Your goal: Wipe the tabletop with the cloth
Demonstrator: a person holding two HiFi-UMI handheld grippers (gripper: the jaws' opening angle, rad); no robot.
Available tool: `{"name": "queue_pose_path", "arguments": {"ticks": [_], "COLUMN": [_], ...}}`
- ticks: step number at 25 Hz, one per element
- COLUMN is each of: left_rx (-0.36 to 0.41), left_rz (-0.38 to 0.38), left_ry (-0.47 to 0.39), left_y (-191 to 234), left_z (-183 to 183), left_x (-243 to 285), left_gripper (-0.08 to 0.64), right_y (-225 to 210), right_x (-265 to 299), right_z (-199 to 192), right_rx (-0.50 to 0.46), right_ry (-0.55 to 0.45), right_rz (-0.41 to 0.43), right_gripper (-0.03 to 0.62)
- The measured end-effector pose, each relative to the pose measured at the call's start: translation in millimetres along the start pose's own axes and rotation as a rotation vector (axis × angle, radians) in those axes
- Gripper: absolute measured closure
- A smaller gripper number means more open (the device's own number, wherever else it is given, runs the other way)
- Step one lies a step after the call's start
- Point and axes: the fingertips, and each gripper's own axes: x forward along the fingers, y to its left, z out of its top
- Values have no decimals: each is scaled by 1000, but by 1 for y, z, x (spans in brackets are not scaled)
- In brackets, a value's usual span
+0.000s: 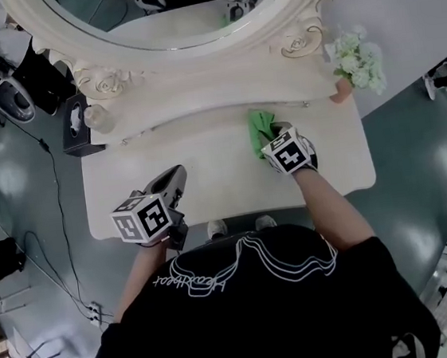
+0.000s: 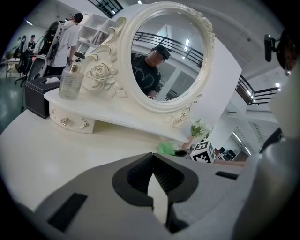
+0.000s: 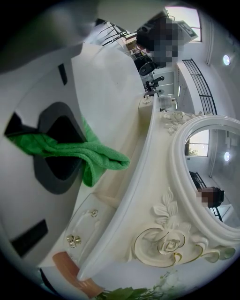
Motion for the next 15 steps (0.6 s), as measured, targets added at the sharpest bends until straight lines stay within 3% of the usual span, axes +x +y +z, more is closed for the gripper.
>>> {"name": "queue_pose_path", "arguments": {"ticks": [15], "left_rx": [33], "left_rz": [16], "left_ry": [-13], "left_y": [-46], "left_z": [-8], "left_x": [9], "left_gripper": [556], "right_y": [-33], "right_x": [-20], "right_z": [-24], "right_rx": [-7], "right_ry": [-1], "right_rz": [-12], "right_gripper": [538]}}
